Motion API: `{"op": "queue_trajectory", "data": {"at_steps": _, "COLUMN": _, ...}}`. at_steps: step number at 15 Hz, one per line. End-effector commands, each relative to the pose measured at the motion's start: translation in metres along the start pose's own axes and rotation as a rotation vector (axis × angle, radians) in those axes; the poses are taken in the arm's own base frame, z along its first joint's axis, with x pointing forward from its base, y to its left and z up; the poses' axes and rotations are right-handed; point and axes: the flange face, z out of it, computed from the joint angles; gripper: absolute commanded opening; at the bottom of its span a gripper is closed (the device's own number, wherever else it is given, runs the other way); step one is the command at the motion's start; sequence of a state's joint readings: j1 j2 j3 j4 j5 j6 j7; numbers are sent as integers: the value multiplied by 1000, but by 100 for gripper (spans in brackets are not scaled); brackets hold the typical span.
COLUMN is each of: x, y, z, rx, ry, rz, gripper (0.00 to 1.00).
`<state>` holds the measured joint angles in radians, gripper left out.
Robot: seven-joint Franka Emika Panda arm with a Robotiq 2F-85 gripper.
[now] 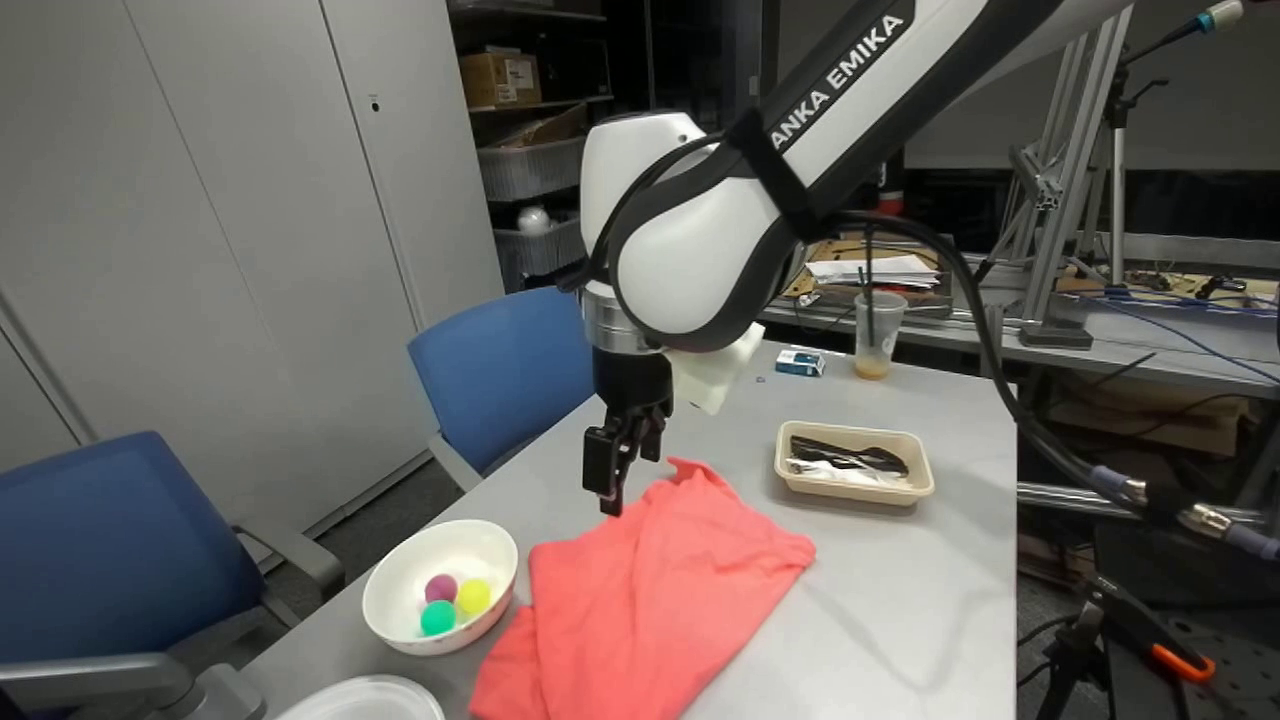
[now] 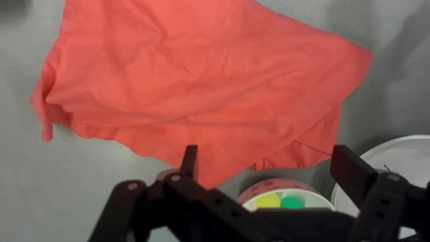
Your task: Unfold the shirt
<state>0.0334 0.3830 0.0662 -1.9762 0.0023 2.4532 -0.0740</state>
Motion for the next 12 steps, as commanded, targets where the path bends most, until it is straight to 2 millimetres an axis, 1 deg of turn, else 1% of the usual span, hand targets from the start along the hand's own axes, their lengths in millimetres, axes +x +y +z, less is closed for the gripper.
{"op": "queue_trajectory", "data": {"at_steps": 1, "x": 1, "y": 0, "z": -1, "rx": 0, "ry": 0, "rz": 0, "gripper": 100}}
{"op": "queue_trajectory", "data": {"at_steps": 3, "x": 7, "y": -4, "z": 10, "rx": -16, "ry": -14, "rz": -4, "gripper": 100}}
{"op": "queue_trajectory", "data": {"at_steps": 5, "x": 15, "y": -10, "z": 26, "rx": -38, "ry": -32, "rz": 2, "gripper": 100}}
{"op": "queue_trajectory", "data": {"at_steps": 9, "x": 35, "y": -19, "z": 69, "rx": -78, "ry": -70, "rz": 53, "gripper": 100}}
{"op": "queue_trajectory", "data": {"at_steps": 12, "x": 52, "y": -21, "z": 97, "rx": -53, "ry": -84, "rz": 111, "gripper": 100}}
